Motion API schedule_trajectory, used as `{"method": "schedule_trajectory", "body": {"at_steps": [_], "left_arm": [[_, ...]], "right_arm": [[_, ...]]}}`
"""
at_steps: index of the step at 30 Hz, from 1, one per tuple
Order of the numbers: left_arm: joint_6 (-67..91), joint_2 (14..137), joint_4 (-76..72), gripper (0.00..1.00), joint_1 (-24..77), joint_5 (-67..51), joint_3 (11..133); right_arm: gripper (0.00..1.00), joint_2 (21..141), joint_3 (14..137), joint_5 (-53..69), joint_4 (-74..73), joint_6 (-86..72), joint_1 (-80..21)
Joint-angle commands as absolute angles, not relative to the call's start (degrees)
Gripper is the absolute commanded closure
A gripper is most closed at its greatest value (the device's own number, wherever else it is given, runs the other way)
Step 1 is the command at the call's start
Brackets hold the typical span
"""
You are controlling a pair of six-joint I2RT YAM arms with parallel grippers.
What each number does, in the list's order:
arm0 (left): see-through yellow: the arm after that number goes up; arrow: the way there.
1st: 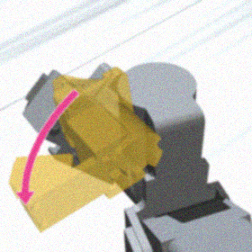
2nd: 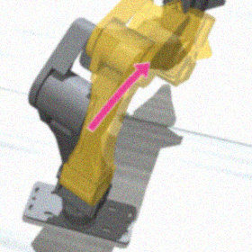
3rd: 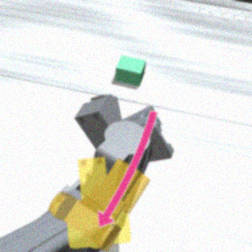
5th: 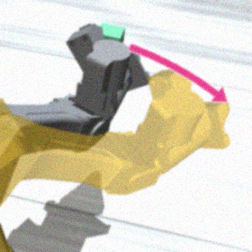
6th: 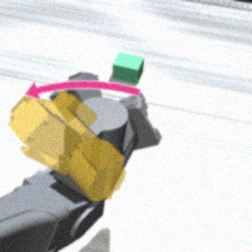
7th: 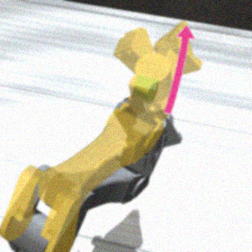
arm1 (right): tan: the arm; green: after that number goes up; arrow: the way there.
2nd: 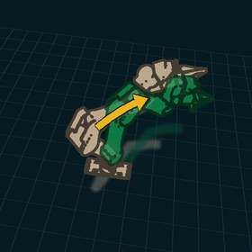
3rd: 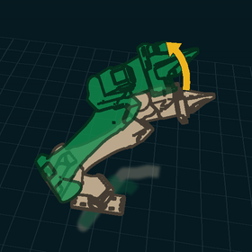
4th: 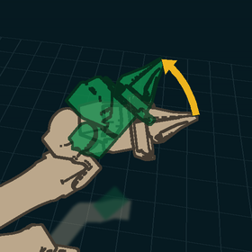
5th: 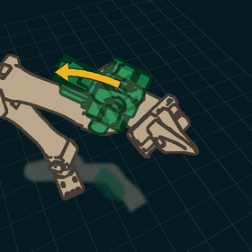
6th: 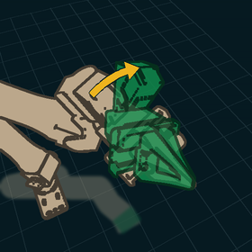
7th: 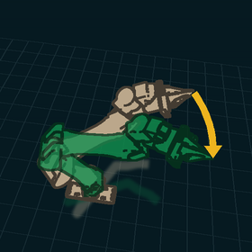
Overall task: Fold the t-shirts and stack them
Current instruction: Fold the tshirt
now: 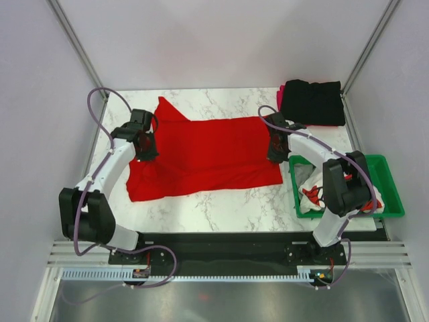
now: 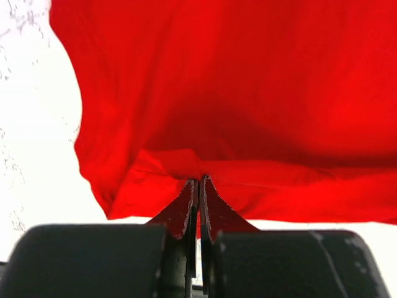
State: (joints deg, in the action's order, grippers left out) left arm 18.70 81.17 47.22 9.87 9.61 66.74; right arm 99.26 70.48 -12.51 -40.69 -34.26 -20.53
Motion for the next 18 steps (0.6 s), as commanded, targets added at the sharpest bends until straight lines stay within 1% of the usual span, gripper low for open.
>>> {"method": "schedule_trajectory", "body": {"at_steps": [1,6,10,12,18], "left_arm": [[13.9,83.5,43.8,0.98,8.4,8.4,71.6],[12.2,88.5,43.9,0.98,7.6,8.9,77.0],[11.3,91.8,44.9,0.98,7.6,11.5,80.7],[11.3,92.5,45.3,0.98,7.5,13.3,81.6],[11.2,94.8,45.4,0.98,6.9,12.2,83.1]], "right_arm": [[1.00,101.7,74.4,-13.5,-38.6,-32.1,-18.9],[1.00,104.6,76.1,-12.4,-37.9,-31.0,-18.4],[1.00,106.4,76.4,-12.3,-37.5,-30.8,-18.0],[1.00,106.5,76.4,-12.5,-37.4,-30.7,-17.6],[1.00,106.7,79.0,-11.9,-37.5,-30.0,-17.0]]}}
